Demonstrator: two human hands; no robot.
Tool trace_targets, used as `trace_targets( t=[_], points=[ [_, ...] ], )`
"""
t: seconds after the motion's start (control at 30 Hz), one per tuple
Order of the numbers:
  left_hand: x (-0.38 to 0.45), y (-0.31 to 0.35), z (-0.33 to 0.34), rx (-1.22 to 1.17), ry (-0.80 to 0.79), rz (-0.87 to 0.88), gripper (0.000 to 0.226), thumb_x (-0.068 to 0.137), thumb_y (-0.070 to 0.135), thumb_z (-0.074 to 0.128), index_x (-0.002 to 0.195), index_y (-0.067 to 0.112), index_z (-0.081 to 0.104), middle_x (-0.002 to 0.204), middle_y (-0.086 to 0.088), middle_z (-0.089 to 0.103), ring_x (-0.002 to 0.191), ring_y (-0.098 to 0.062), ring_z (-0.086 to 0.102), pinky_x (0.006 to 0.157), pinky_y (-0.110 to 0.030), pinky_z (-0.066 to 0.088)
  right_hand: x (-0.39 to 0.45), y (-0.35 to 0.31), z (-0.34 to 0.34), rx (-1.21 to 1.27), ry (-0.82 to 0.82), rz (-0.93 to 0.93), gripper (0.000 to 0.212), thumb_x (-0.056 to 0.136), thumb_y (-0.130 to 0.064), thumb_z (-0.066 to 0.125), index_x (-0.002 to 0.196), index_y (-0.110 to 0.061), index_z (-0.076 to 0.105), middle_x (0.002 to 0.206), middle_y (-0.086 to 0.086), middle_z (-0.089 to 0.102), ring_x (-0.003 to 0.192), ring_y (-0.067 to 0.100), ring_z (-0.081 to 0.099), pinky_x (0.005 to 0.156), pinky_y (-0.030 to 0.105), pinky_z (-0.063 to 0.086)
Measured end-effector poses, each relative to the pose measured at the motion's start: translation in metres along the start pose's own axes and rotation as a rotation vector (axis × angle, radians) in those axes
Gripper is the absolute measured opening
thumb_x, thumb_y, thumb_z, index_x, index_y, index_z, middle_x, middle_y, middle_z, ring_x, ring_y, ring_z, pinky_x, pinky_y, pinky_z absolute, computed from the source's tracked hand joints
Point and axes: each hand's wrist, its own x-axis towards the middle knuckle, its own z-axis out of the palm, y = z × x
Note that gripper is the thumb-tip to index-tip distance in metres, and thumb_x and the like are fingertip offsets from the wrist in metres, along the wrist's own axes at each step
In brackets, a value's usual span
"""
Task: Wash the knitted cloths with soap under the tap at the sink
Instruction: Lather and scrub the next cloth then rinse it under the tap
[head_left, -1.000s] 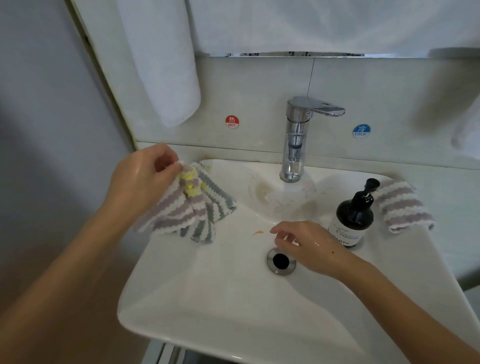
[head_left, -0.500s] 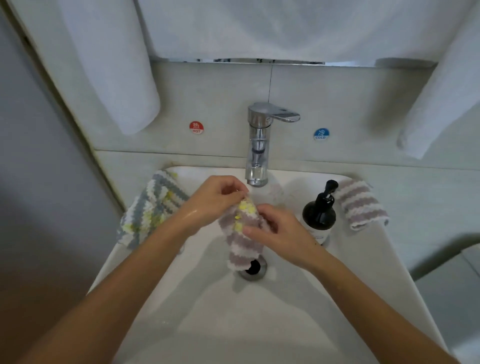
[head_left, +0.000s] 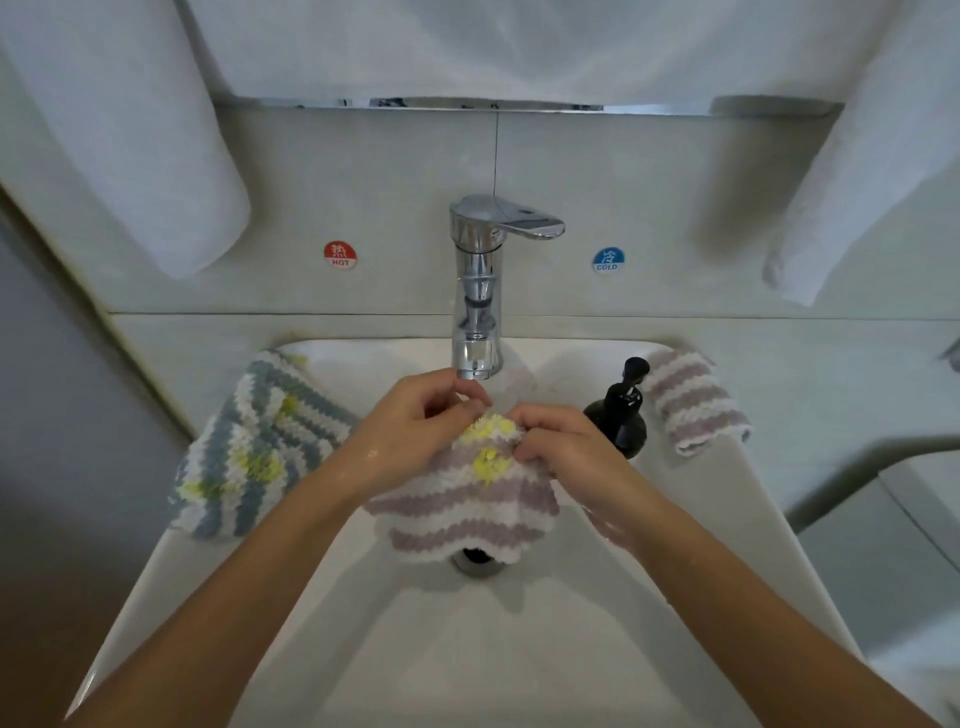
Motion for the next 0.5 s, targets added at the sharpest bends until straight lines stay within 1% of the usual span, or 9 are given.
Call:
trace_targets(
  t=[0.07, 0.1, 0.13, 0.2, 0.27, 0.3, 0.37, 0.43, 0.5],
  points=[
    [-0.003, 0.001, 0.003, -0.028, -0.021, 0.009, 0.013, 0.098, 0.017, 0.053, 0.101, 0.019, 0.065, 0.061, 0.015, 0.054, 0.054, 0.001, 0.046, 0.055, -0.01, 0.036, -0.002, 0.0, 0.0, 0.068, -0.004, 0.012, 0.019, 0.084, 0.007, 0.044, 0.086, -0.001, 0.062, 0.073, 0.009, 0.051, 0.066, 0.015, 0.051, 0.063, 0.026, 0.04],
    [-0.004, 0.0, 0.003, -0.07, -0.042, 0.005, 0.014, 0.097, 0.022, 0.051, 0.105, 0.02, 0.063, 0.067, 0.02, 0.059, 0.061, 0.004, 0.053, 0.061, -0.009, 0.04, -0.003, -0.001, 0.0, 0.094, 0.002, 0.006, 0.02, 0.084, 0.007, 0.044, 0.087, 0.0, 0.062, 0.074, 0.009, 0.051, 0.067, 0.015, 0.051, 0.063, 0.026, 0.04],
    [-0.005, -0.001, 0.003, -0.121, -0.075, -0.005, 0.017, 0.095, 0.028, 0.053, 0.109, 0.023, 0.061, 0.079, 0.023, 0.064, 0.073, 0.007, 0.059, 0.069, -0.009, 0.044, -0.003, -0.001, -0.001, 0.113, 0.014, -0.003, 0.02, 0.085, 0.007, 0.044, 0.088, 0.001, 0.063, 0.076, 0.01, 0.053, 0.069, 0.016, 0.052, 0.064, 0.027, 0.041],
    [-0.007, -0.006, 0.003, -0.189, -0.159, -0.026, 0.034, 0.086, 0.044, 0.067, 0.115, 0.031, 0.056, 0.105, 0.013, 0.068, 0.096, 0.003, 0.065, 0.084, -0.015, 0.05, -0.004, -0.002, -0.003, 0.136, 0.041, -0.028, 0.019, 0.083, 0.003, 0.048, 0.086, -0.004, 0.065, 0.079, 0.011, 0.054, 0.074, 0.021, 0.052, 0.07, 0.032, 0.04],
    [-0.009, -0.009, 0.007, -0.204, -0.211, -0.037, 0.057, 0.073, 0.049, 0.074, 0.122, 0.037, 0.049, 0.114, 0.004, 0.067, 0.105, -0.008, 0.066, 0.09, -0.025, 0.053, -0.005, -0.002, -0.003, 0.168, 0.034, -0.054, 0.018, 0.077, -0.004, 0.053, 0.082, -0.012, 0.067, 0.083, 0.013, 0.056, 0.079, 0.025, 0.051, 0.075, 0.038, 0.038],
    [-0.01, -0.009, 0.01, -0.207, -0.214, -0.04, 0.063, 0.071, 0.046, 0.075, 0.126, 0.038, 0.045, 0.115, 0.003, 0.067, 0.105, -0.011, 0.066, 0.091, -0.028, 0.054, -0.006, -0.002, -0.003, 0.18, 0.017, -0.071, 0.018, 0.076, -0.005, 0.054, 0.084, -0.013, 0.068, 0.084, 0.014, 0.058, 0.081, 0.026, 0.051, 0.076, 0.039, 0.04],
    [-0.013, -0.007, 0.017, -0.192, -0.177, -0.043, 0.06, 0.079, 0.034, 0.077, 0.128, 0.037, 0.042, 0.112, 0.004, 0.067, 0.099, -0.011, 0.068, 0.086, -0.03, 0.056, -0.008, -0.002, -0.002, 0.198, -0.023, -0.101, 0.018, 0.081, 0.001, 0.056, 0.088, -0.011, 0.068, 0.085, 0.012, 0.063, 0.082, 0.024, 0.057, 0.076, 0.034, 0.045],
    [-0.014, -0.004, 0.02, -0.136, -0.118, -0.023, 0.049, 0.085, 0.024, 0.073, 0.125, 0.035, 0.046, 0.106, 0.006, 0.067, 0.092, -0.006, 0.067, 0.078, -0.025, 0.056, -0.009, -0.003, -0.001, 0.199, -0.043, -0.108, 0.017, 0.08, 0.0, 0.059, 0.09, -0.011, 0.068, 0.084, 0.007, 0.065, 0.081, 0.02, 0.06, 0.078, 0.031, 0.046],
    [-0.013, -0.005, 0.02, -0.103, -0.081, 0.0, 0.041, 0.085, 0.021, 0.072, 0.12, 0.031, 0.052, 0.1, 0.01, 0.067, 0.087, 0.002, 0.065, 0.072, -0.016, 0.051, -0.01, -0.005, 0.0, 0.141, -0.019, -0.123, 0.012, 0.084, 0.0, 0.061, 0.089, -0.008, 0.068, 0.081, 0.007, 0.066, 0.078, 0.018, 0.061, 0.075, 0.03, 0.046]
  ],
)
